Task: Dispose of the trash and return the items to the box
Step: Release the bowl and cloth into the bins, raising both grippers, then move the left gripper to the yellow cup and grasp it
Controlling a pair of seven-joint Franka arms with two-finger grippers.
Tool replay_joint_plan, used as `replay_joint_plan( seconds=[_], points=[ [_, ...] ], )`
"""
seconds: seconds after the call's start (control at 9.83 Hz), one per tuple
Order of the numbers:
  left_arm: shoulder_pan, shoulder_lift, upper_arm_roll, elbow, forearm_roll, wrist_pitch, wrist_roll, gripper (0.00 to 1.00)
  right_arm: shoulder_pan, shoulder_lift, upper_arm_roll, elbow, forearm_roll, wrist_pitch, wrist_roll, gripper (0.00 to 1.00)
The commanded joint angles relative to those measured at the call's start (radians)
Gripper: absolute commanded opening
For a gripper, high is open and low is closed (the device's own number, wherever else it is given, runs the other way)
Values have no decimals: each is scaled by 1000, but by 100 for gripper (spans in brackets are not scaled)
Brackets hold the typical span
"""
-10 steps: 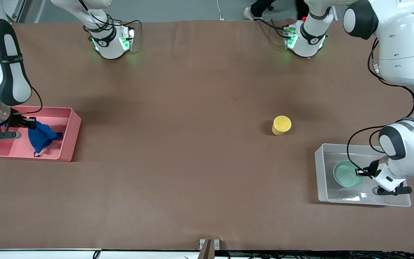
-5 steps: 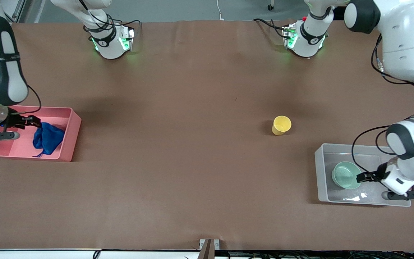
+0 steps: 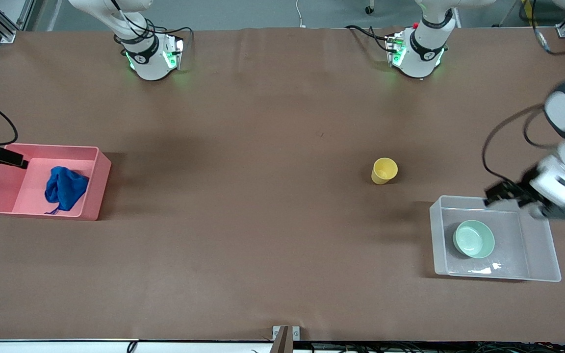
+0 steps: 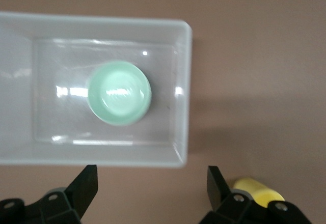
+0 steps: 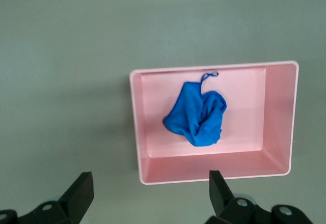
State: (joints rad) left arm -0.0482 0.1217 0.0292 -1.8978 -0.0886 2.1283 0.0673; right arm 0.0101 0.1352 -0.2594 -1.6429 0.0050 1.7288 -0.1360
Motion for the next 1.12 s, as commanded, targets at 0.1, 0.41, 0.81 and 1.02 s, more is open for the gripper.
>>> replay_joint_plan(
  seconds=[0.1, 0.41, 0.81, 1.02],
  points=[
    [5, -112, -162, -272, 67, 62, -167, 94, 7, -38, 8, 135, 7, -116, 158, 100],
    [1, -32, -251, -376, 67, 243, -271, 92, -146, -121, 287, 196, -13, -276, 285, 100],
    [-4, 143, -295, -376, 157, 363, -357, 86, -85, -152, 215, 127, -9, -272, 227, 100],
    [-5, 197, -296, -383, 187, 416, -400, 82, -76, -152, 210, 129, -10, -278, 217, 100]
  ],
)
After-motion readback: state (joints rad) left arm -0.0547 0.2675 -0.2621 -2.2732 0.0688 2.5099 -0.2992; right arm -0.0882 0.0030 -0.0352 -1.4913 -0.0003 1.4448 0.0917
